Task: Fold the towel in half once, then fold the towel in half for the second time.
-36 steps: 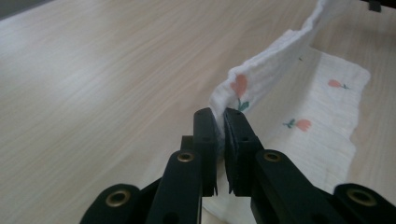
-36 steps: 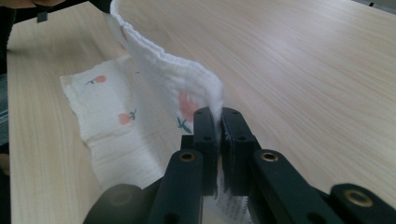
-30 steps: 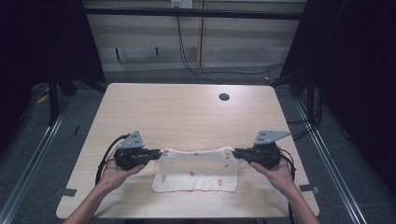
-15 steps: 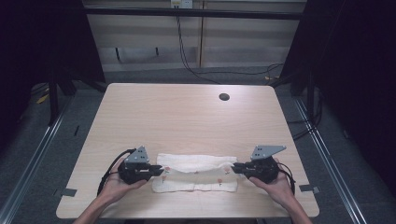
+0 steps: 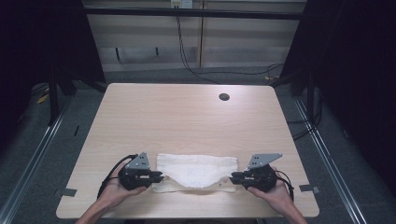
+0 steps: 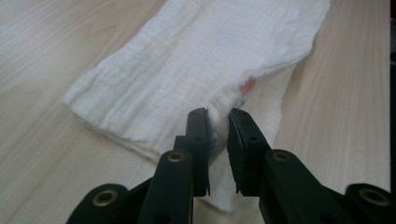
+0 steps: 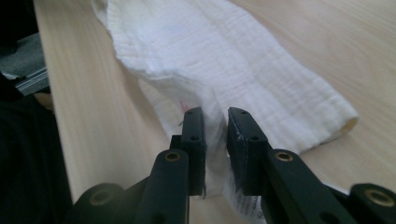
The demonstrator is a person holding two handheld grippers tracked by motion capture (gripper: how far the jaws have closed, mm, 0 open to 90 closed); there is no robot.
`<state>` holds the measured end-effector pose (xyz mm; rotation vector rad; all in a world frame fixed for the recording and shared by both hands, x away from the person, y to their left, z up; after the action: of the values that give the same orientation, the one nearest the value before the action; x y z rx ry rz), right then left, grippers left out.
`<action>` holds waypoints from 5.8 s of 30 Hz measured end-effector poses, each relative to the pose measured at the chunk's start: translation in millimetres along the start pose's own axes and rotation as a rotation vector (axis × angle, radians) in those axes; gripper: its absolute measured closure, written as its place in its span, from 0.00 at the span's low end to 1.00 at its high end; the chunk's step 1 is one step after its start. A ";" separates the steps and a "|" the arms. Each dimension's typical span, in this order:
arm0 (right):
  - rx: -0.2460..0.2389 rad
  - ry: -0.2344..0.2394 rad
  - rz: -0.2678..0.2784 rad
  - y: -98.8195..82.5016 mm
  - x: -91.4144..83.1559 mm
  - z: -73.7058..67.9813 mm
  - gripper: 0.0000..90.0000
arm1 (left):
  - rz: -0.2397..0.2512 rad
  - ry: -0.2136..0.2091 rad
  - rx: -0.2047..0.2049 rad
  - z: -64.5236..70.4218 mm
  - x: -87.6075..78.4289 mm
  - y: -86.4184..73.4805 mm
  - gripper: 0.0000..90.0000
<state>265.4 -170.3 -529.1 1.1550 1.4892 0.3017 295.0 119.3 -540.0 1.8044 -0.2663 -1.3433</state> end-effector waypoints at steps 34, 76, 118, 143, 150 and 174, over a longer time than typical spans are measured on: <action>0.000 -0.086 -0.104 -7.9 37.7 12.6 0.57 | -0.061 0.067 0.001 -23.5 27.5 -2.6 0.77; -0.012 -0.010 -0.043 16.7 44.8 -26.9 0.61 | 0.037 0.044 -0.205 -42.8 8.6 15.0 0.44; -0.288 0.134 -0.146 68.8 184.8 -97.1 0.79 | -0.020 0.100 -0.215 -66.5 32.2 19.5 0.45; -0.175 0.183 -0.113 71.7 184.7 -88.1 0.95 | -0.084 0.013 -0.098 -35.6 48.8 14.1 0.70; -0.171 0.189 -0.118 72.1 184.6 -87.3 0.95 | -0.087 -0.007 -0.103 -33.1 47.7 12.5 0.92; -0.136 0.230 0.005 107.1 162.2 -92.1 0.96 | 0.012 -0.014 -0.250 -59.4 20.9 24.3 0.94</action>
<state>262.6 44.6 -521.6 1.0414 1.6385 0.5462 362.0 121.1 -532.9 1.5832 -0.1106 -1.3191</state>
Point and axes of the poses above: each handheld gripper's, and its own axes: x roughly forward along the jaws, y roughly out of its top, z roughly to its right, the point moved 9 cm from there along x, roughly forward along the jaws, and after that the axes turned 13 degrees about y, right-handed, at the moved point
